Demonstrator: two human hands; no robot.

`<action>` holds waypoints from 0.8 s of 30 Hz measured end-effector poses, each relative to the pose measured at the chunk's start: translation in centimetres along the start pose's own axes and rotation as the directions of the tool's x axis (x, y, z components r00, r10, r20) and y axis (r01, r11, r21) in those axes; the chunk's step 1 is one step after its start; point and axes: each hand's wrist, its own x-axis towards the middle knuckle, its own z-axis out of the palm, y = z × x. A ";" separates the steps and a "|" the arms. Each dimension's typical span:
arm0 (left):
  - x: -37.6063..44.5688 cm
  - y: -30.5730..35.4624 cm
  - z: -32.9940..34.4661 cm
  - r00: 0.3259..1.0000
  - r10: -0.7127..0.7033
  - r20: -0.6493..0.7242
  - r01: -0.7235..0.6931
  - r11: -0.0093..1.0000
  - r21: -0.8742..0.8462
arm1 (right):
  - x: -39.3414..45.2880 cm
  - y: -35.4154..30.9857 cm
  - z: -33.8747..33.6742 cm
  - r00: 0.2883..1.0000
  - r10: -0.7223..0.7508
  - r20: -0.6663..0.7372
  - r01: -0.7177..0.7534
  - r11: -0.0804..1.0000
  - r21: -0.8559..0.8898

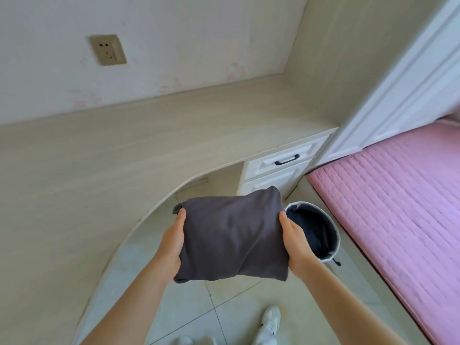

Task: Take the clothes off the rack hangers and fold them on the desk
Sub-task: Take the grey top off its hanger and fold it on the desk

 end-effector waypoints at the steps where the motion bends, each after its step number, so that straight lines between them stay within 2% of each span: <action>1: 0.1 -0.3 1.7 0.999 -0.020 0.026 0.020 1.000 0.008 | 0.4 0.1 -1.7 1.000 0.016 -0.017 -0.016 1.000 0.019; 8: 1.7 -3.5 16.7 0.960 -0.187 0.210 0.189 0.982 0.014 | 7.1 0.9 -16.5 0.978 0.201 -0.055 -0.184 0.958 0.221; 12: 3.9 -5.2 24.4 0.940 -0.225 0.256 0.220 0.974 0.049 | 12.1 2.3 -23.5 0.958 0.279 -0.070 -0.247 0.922 0.298; 21: 11.9 -10.1 37.5 0.954 -0.177 0.242 0.093 0.943 0.320 | 24.3 6.8 -31.7 0.913 0.371 -0.170 -0.292 0.885 0.363; 24: 16.6 -12.8 40.6 0.960 -0.210 0.185 0.141 0.935 0.326 | 29.2 9.1 -32.6 0.887 0.401 -0.228 -0.296 0.874 0.386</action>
